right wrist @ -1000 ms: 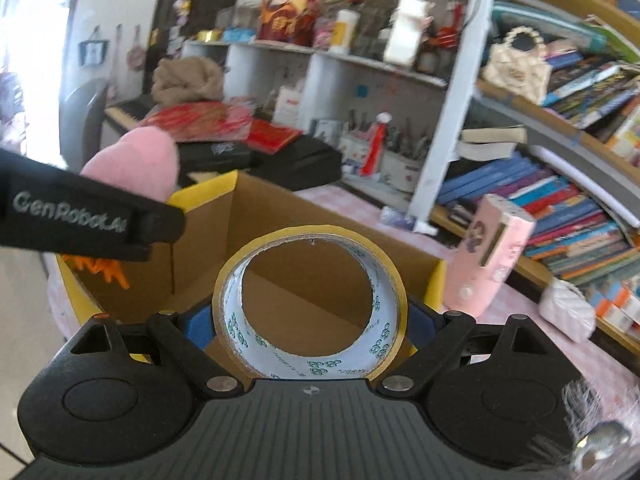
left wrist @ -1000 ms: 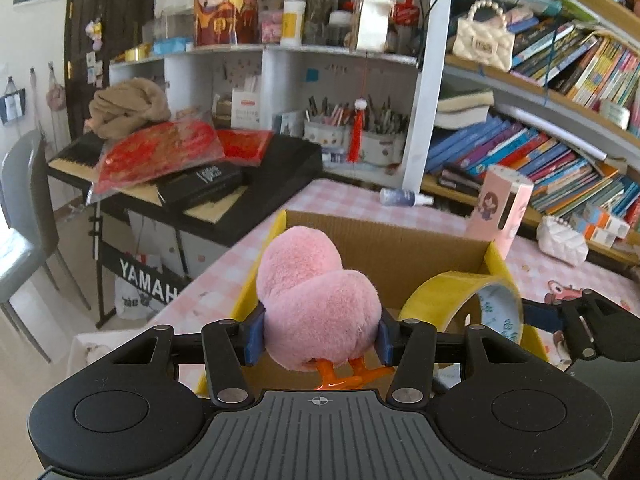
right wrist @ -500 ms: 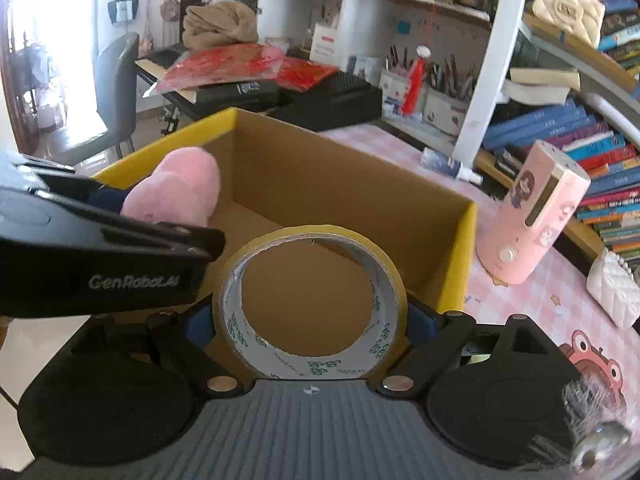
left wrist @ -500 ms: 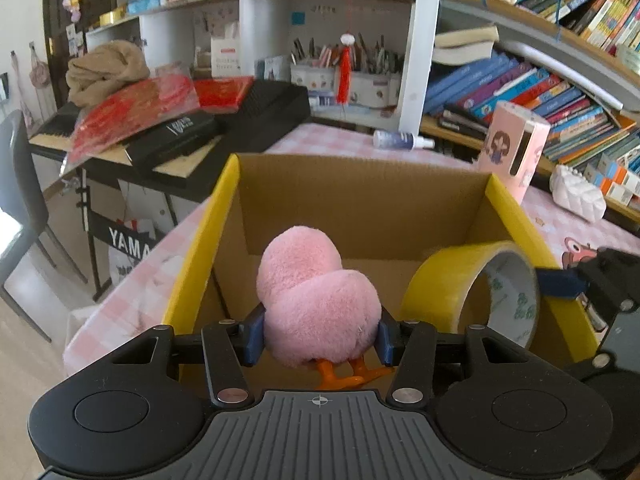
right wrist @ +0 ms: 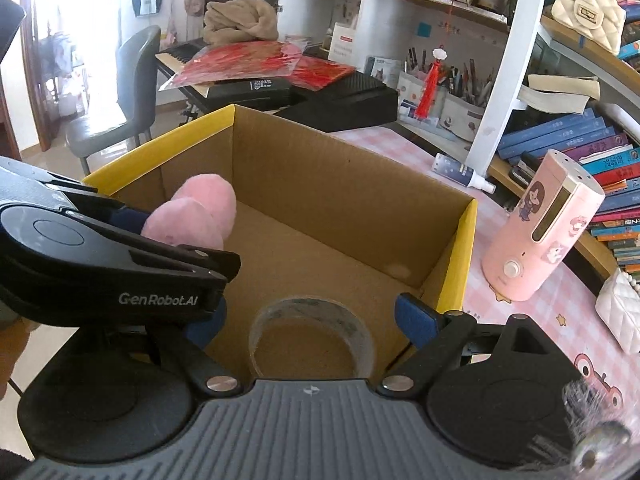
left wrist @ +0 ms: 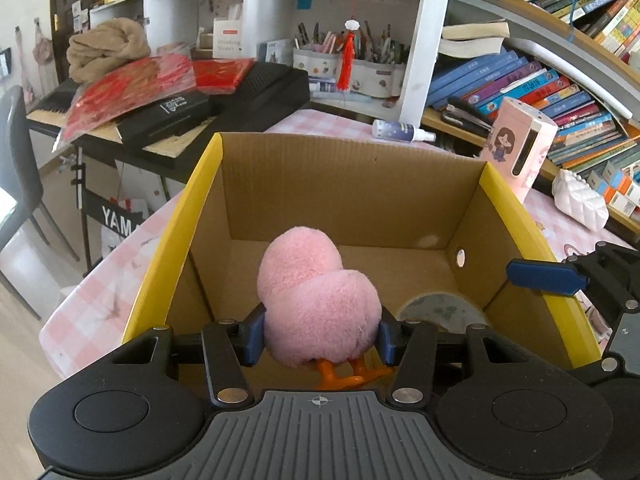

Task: Organize objects
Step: 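Lower both held items into the yellow box and open both tools, then withdraw both tools from the box toward the remaining table items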

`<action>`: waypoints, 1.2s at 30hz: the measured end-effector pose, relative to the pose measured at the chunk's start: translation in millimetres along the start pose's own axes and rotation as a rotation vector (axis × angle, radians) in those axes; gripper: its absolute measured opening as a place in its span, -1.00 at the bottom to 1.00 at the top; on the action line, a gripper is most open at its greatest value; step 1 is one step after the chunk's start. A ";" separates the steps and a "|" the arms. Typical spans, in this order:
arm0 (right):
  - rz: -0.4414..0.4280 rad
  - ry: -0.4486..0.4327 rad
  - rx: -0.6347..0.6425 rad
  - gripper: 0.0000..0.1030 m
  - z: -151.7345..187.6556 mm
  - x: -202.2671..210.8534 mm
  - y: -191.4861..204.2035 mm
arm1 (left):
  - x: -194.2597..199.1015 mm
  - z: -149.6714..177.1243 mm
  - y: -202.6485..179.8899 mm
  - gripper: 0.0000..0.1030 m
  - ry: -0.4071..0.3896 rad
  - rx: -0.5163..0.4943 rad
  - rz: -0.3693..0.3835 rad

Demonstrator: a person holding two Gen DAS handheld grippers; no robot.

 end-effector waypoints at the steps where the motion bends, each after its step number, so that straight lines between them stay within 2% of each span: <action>1: 0.001 -0.001 -0.001 0.76 -0.5 -0.1 -0.9 | 0.9 -0.1 -0.3 0.04 -0.005 -0.002 -0.005; 6: 0.011 -0.024 0.007 0.79 -1.0 2.1 0.2 | 15.4 -2.2 -4.6 0.33 -0.071 -0.021 -0.003; 7: 0.014 -0.030 0.008 0.83 -1.0 2.9 0.7 | 20.3 -2.9 -4.8 0.43 -0.089 -0.017 -0.002; 11: 0.029 -0.049 0.004 0.90 -0.5 7.9 2.3 | 39.6 -4.8 -0.6 0.56 -0.149 0.022 0.014; 19: 0.073 -0.145 -0.047 0.91 0.5 44.1 8.8 | 83.0 1.4 14.7 0.62 -0.256 0.082 0.012; 24: 0.133 -0.197 -0.093 0.92 9.3 74.4 10.9 | 108.1 13.7 20.5 0.67 -0.308 0.073 0.006; 30: 0.191 -0.226 -0.189 0.94 29.1 102.8 11.3 | 125.1 33.2 30.6 0.67 -0.317 0.077 0.030; 36: 0.242 -0.217 -0.261 0.94 58.5 122.4 26.2 | 133.8 59.0 35.0 0.67 -0.301 0.055 0.040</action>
Point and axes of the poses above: each gripper's, at about its wrist camera, not at the fingertips, and x roughly against the way its jaws point, y to its left, z to its underside, the point moved 8 cm from there along -x, roughly the way its jaws point, and after that the axes turned 12 degrees about y, right-handed, at the moved point
